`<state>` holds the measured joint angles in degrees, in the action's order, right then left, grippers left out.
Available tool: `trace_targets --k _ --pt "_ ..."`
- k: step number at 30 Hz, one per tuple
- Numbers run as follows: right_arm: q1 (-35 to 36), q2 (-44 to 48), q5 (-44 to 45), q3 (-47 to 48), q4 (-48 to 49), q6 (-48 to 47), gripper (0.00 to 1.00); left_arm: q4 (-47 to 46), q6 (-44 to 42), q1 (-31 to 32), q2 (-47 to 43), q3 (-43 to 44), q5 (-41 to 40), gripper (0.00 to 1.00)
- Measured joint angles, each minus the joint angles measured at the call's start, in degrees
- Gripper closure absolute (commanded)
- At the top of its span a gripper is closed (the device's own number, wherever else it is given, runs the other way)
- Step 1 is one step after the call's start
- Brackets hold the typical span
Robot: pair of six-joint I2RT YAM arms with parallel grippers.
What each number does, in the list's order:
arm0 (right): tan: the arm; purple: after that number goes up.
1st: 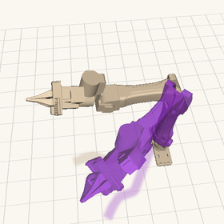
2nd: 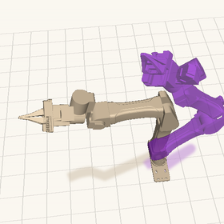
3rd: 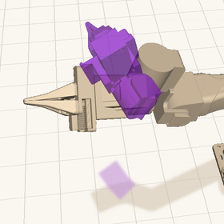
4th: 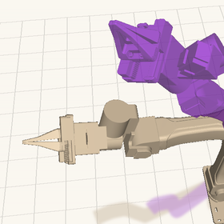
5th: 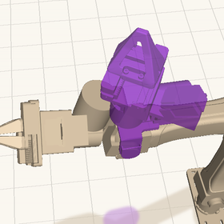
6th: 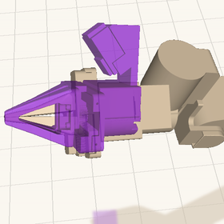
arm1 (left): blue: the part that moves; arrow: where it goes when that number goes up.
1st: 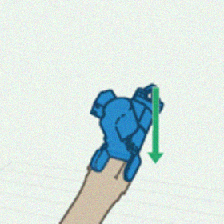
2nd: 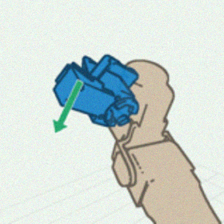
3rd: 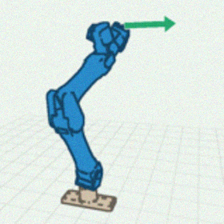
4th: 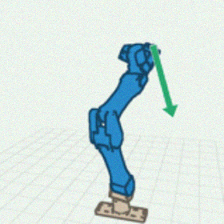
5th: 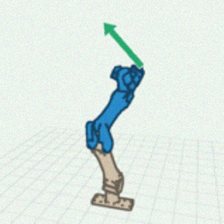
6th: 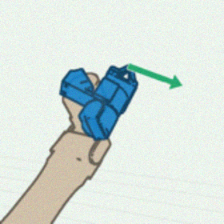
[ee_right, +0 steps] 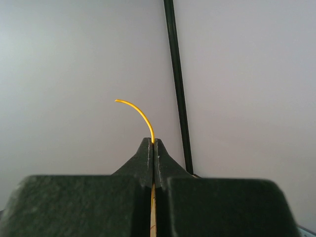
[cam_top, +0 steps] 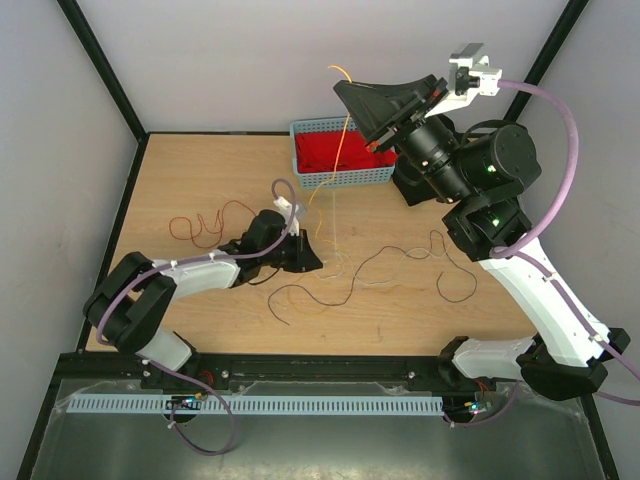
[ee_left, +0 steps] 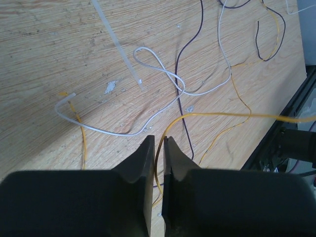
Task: Zip-tie the wires
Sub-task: Straighten the cable at the center of the board.
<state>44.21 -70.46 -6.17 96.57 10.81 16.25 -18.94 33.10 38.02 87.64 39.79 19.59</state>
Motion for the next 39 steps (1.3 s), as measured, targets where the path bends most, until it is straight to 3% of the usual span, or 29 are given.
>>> trace_targets --k 4,10,17,23,27,36,39 --pt "0.0 0.02 1.88 0.44 -1.4 -1.51 1.0 -0.35 -0.04 0.04 -0.2 -0.35 0.44 1.0" --pt "0.0 1.86 15.21 1.77 -9.27 -9.42 1.0 1.38 -0.22 -1.33 -6.95 -5.2 0.85 1.0" --pt "-2.38 12.79 42.42 -8.98 -12.22 -24.72 1.0 19.74 -7.48 -7.65 -19.65 -0.15 0.98 1.0" --pt "-10.08 18.43 55.76 -20.33 -11.34 -31.8 1.0 33.57 -14.69 -12.26 -21.31 8.0 6.43 1.0" --pt "-20.87 17.7 53.9 -26.49 -14.75 -28.96 1.0 38.49 -15.08 -16.24 -22.6 6.82 11.21 1.0" --pt "-55.12 8.66 32.63 -36.17 -22.01 -15.72 1.0 42.32 -14.88 -18.97 -23.23 4.07 20.06 1.0" --pt "-62.99 5.05 28.59 -37.16 -22.58 -12.33 1.0 42.53 -14.93 -18.88 -21.42 3.5 21.94 1.0"
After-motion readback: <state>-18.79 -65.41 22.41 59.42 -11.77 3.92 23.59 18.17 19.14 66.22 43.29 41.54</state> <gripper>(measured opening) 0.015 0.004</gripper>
